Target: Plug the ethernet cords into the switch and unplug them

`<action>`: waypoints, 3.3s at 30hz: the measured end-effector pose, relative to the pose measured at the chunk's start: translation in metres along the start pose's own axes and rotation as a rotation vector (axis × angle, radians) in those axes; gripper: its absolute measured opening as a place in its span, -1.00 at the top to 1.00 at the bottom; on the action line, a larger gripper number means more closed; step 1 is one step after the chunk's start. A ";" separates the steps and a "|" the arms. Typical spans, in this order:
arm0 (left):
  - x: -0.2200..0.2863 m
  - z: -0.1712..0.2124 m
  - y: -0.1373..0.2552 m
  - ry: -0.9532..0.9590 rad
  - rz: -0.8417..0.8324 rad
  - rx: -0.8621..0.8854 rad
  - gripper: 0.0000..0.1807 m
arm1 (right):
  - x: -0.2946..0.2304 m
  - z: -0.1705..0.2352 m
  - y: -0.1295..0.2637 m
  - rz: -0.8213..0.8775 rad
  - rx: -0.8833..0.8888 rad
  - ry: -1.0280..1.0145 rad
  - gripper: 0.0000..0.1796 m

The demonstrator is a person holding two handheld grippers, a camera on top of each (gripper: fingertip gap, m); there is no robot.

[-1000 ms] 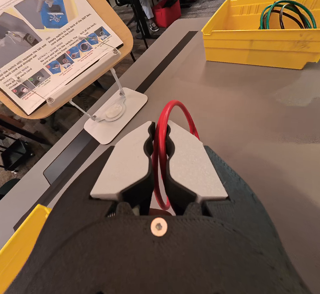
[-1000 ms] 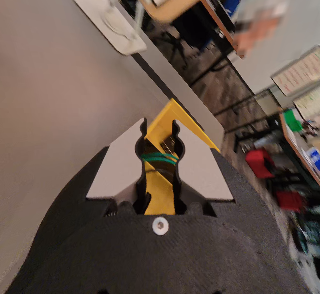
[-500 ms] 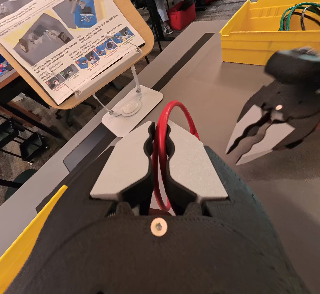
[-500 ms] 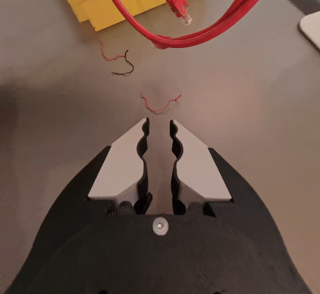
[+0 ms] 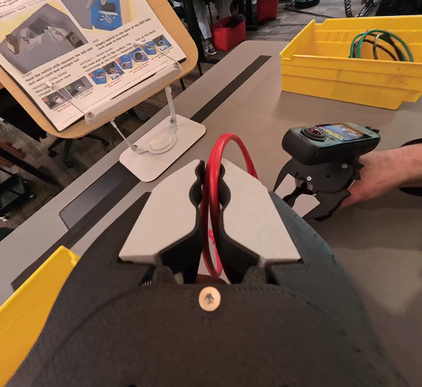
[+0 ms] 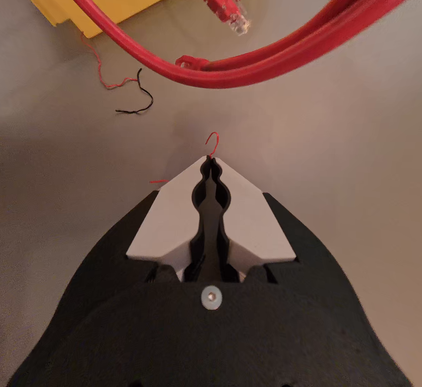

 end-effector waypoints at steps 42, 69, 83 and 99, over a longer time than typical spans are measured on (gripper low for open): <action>0.119 0.010 -0.106 0.120 0.421 0.065 0.67 | 0.019 0.028 0.161 0.069 0.548 0.059 1.00; 0.119 0.012 -0.101 0.087 0.476 0.030 0.99 | 0.019 0.028 0.167 0.084 0.586 0.126 1.00; 0.119 0.006 -0.098 0.131 0.441 0.198 0.27 | 0.024 0.028 0.177 0.115 0.626 0.127 1.00; 0.119 0.004 -0.096 0.166 0.450 0.218 0.68 | 0.028 0.030 0.179 0.111 0.636 0.111 1.00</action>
Point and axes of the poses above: each gripper's, where its closed fingertips meet, y back along the fingers, z out of its underside, x = y × z across the jaws, the point moved 9 cm from there along y, back along the fingers, and after that the axes turned 3 degrees about x, right-handed, at the moved point
